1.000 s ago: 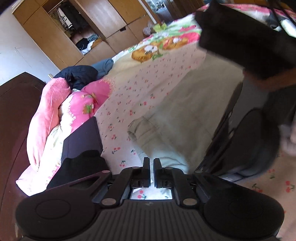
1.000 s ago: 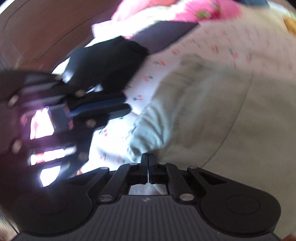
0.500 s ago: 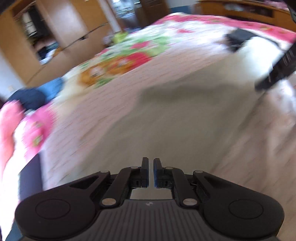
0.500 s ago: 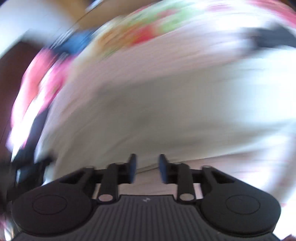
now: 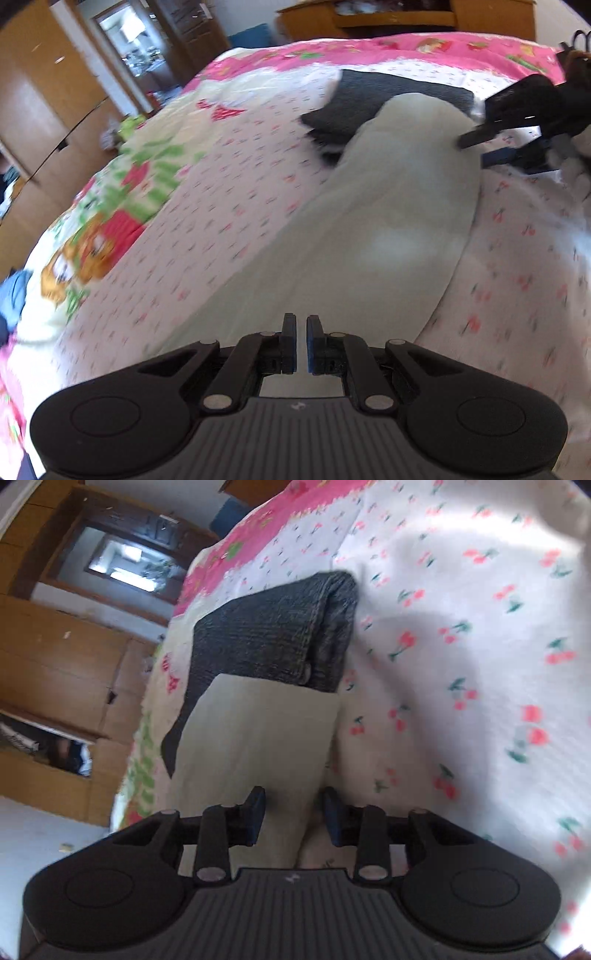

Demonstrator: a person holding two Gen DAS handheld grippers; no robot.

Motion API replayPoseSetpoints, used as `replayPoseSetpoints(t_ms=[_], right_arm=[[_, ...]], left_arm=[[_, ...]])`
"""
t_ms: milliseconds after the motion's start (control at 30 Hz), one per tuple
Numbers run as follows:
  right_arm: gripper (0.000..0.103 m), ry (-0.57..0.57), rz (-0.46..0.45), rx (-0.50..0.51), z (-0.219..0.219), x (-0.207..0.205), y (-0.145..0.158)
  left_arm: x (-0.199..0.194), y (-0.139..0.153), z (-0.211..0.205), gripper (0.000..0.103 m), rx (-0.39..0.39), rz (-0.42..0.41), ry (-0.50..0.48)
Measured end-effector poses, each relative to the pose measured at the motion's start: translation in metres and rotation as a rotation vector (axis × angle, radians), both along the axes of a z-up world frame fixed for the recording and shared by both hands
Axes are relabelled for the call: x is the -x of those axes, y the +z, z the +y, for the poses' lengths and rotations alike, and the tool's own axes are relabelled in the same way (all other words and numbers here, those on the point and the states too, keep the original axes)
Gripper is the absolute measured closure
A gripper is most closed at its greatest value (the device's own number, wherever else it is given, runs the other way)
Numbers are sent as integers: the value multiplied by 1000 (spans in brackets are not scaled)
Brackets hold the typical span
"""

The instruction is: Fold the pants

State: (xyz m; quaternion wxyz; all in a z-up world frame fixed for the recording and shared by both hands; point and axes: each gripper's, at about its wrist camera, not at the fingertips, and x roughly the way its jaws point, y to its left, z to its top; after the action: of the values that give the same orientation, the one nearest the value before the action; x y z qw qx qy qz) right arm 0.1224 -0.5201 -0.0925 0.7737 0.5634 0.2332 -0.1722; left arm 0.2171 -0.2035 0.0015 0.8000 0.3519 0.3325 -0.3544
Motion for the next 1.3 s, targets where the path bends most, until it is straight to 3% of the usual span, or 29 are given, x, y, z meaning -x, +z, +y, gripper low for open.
replayPoseSetpoints(t_ms=[100, 167, 233, 300, 400, 533, 667, 767, 833, 933, 967, 1167, 1300], right_arm=[[71, 15, -69, -70, -8, -10, -8], [83, -7, -130, -142, -14, -9, -6], [85, -7, -214, -153, -14, 3, 0], [83, 21, -158, -110, -15, 2, -2], [82, 16, -79, -123, -15, 14, -13], [72, -13, -130, -96, -16, 19, -14], [85, 12, -168, -100, -15, -1, -32], [84, 32, -216, -174, -12, 14, -25], [84, 23, -305, -214, -7, 26, -17], [81, 8, -247, -128, -5, 14, -20], [80, -6, -216, -141, -7, 6, -26], [83, -1, -297, -184, -13, -6, -23], [91, 38, -294, -53, -9, 2, 7]], left_arm=[[-4, -5, -28, 79, -28, 18, -17], [-5, -8, -39, 79, -53, 24, -30], [-3, -11, -47, 79, -67, 18, -47], [-4, -16, -50, 79, -77, 24, -53], [-2, -20, -53, 79, -78, 29, -53], [4, -18, -46, 79, -59, 34, -57], [8, -30, -43, 79, -52, 21, -85], [8, -35, -41, 79, -21, 15, -104], [6, -37, -41, 79, -11, 9, -101], [-1, -39, -41, 79, -10, 7, -80], [-2, -40, -41, 79, -10, 7, -74], [-3, -52, -53, 79, -34, 7, -78], [-3, -53, -62, 79, -32, 19, -66]])
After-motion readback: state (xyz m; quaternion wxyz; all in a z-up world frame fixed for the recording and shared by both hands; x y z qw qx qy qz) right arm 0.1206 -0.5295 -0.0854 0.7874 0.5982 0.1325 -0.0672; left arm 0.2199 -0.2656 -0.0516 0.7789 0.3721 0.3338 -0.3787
